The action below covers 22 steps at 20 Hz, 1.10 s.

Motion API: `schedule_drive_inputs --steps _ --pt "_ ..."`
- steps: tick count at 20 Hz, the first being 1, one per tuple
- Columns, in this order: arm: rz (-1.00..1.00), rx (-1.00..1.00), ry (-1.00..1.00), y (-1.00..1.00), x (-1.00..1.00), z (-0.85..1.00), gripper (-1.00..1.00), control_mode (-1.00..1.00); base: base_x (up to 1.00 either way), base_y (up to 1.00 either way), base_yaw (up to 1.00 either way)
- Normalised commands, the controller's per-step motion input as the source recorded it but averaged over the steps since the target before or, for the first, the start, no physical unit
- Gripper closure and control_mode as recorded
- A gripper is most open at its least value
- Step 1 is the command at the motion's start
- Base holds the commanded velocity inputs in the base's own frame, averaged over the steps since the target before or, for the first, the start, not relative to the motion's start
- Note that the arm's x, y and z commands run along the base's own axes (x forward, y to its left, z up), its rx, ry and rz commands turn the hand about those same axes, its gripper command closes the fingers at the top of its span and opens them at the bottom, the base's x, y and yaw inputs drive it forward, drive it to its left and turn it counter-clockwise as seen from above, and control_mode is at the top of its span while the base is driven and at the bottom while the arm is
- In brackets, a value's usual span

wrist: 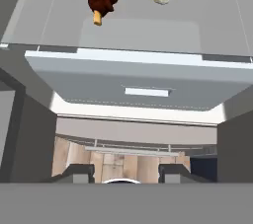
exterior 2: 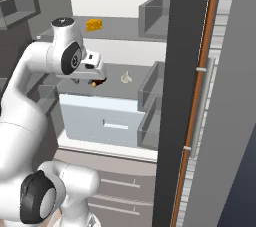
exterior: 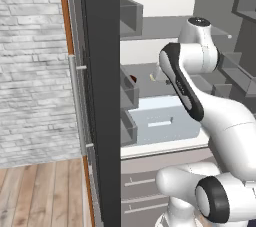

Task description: Take the cheese, steak, and garlic from the fridge and place them on the plate on the dining counter to create an appetizer plate.

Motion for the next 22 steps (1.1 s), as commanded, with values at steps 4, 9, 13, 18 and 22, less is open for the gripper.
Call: schedule_drive_inputs --steps 4,9,13,18,22 --pt "0.00 0.00 -0.10 -0.01 -0.01 0.00 -1.00 -1.00 0.00 0.00 0.00" --pt "0.01 0.00 -0.20 -0.21 0.01 0.00 -1.00 -1.00 0.00 0.00 0.00" --pt "0.00 0.02 -0.24 -0.18 0.03 0.20 -1.00 -1.00 0.00 0.00 0.00" --pt "0.00 0.14 -0.04 -0.01 0.20 0.54 -1.00 -1.00 0.00 0.00 0.00" --pt "0.00 0.19 0.00 0.00 0.33 0.66 -1.00 -1.00 0.00 0.00 0.00"
